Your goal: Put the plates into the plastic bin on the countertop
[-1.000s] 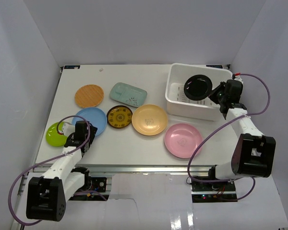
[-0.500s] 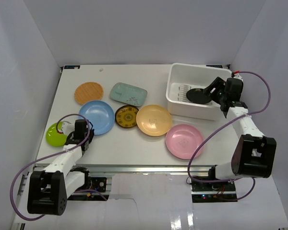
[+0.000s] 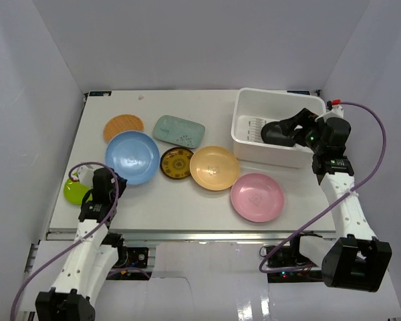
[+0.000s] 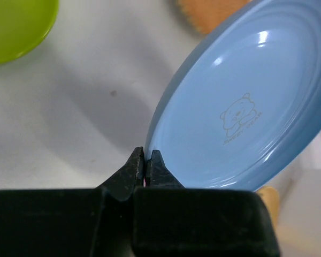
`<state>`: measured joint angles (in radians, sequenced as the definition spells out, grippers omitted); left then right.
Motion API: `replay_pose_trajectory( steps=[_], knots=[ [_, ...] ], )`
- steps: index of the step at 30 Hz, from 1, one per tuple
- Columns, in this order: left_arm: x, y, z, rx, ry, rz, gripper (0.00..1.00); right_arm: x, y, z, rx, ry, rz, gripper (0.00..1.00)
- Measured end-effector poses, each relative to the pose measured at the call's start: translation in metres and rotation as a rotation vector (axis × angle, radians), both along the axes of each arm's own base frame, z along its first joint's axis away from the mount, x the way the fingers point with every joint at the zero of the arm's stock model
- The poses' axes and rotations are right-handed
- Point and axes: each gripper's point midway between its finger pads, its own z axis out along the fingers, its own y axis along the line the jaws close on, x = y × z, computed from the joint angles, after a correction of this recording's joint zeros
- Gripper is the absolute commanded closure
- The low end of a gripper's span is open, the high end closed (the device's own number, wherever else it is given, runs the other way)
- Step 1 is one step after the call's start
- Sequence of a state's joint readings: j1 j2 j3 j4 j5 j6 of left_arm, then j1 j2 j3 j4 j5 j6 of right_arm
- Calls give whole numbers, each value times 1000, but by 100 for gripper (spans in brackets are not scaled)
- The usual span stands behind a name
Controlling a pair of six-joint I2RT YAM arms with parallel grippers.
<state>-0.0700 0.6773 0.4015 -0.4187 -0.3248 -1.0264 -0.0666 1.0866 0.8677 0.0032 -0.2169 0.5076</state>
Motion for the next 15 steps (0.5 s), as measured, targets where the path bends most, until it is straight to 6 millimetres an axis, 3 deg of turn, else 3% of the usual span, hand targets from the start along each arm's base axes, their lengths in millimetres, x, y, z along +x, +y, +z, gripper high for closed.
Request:
replay_pose_trajectory(
  steps=[5,7,9,12,15],
  knots=[
    [21,-10,105,25,-245,-87,100,-21,22,-2,7,-27,81,21],
    [33,-24,147,6,-347,-164,100,-33,24,-11,7,-21,83,30],
    [45,-44,175,-15,-406,-253,100,-42,22,-20,6,-14,70,33],
    [68,-95,208,-40,-441,-437,100,-55,18,-42,4,16,45,41],
    [90,-165,232,-52,-448,-641,100,-68,11,-75,-4,91,1,41]
  ],
)
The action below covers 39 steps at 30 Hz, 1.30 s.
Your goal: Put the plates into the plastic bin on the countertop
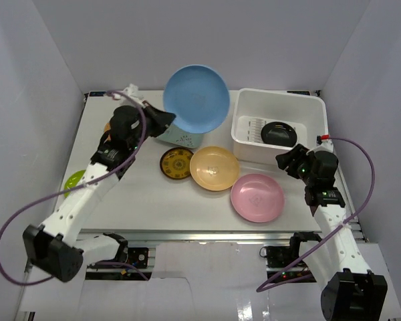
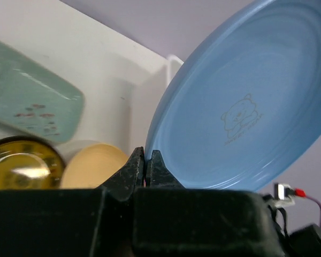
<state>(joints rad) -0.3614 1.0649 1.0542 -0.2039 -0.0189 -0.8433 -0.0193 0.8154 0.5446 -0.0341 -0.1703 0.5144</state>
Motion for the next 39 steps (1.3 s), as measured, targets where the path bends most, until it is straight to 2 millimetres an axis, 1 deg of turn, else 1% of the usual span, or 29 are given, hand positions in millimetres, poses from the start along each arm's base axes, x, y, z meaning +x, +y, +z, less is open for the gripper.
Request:
replay_pose_trajectory(
  steps=[3,4,5,6,7,8,9,11,14,15,17,19,22,24,26,27,28,30,31,32,34,35,37,38,39],
  knots=[
    [20,-71,6,39,-3,-172,100,-13,-7,-28,-10,67,-45,33],
    [27,-90,3,51,4,-210,100,-18,-10,-37,-14,90,-63,30],
    [34,-113,1,62,-1,-259,100,-22,-11,-43,-11,105,-73,29],
    [40,-130,-7,76,18,-290,100,-25,-13,-50,-14,122,-88,24],
    [47,-143,-15,91,32,-312,100,-28,-16,-55,-18,138,-105,23],
    [58,-158,-22,98,45,-335,100,-30,-20,-60,-27,156,-129,19],
    [66,-168,-28,108,53,-348,100,-33,-24,-65,-37,174,-150,18],
    [84,-192,-48,126,86,-378,100,-37,-32,-72,-60,203,-186,18],
    [106,-221,-72,150,121,-408,100,-43,-38,-79,-79,229,-220,17],
    [111,-229,-79,157,130,-417,100,-45,-39,-83,-81,238,-225,18],
    [120,-251,-92,169,146,-447,100,-50,-39,-93,-83,265,-226,18],
    [125,-274,-100,175,146,-481,100,-57,-39,-104,-83,300,-225,18],
    [124,-307,-111,181,147,-531,100,-65,-39,-116,-86,340,-224,18],
    [121,-321,-118,183,151,-553,100,-68,-39,-119,-90,355,-225,18],
    [113,-333,-128,191,166,-576,100,-69,-39,-120,-92,360,-226,18],
    [111,-336,-132,194,172,-583,98,-70,-39,-120,-93,361,-225,18],
    [108,-340,-135,197,177,-592,83,-70,-39,-121,-93,362,-224,19],
    [105,-343,-144,201,199,-602,64,-70,-38,-122,-92,370,-219,23],
    [104,-343,-146,202,204,-606,47,-71,-38,-124,-91,374,-215,24],
    [103,-342,-147,202,209,-609,39,-72,-37,-127,-89,379,-209,27],
    [104,-342,-145,194,207,-610,27,-76,-35,-136,-86,398,-200,31],
    [105,-343,-143,189,199,-615,16,-79,-34,-141,-85,410,-195,33],
    [105,-344,-138,185,184,-622,8,-83,-32,-148,-80,433,-183,37],
    [104,-344,-137,189,180,-624,6,-85,-29,-151,-73,445,-173,40],
    [103,-343,-134,194,172,-626,6,-85,-28,-153,-68,450,-164,45]
  ],
)
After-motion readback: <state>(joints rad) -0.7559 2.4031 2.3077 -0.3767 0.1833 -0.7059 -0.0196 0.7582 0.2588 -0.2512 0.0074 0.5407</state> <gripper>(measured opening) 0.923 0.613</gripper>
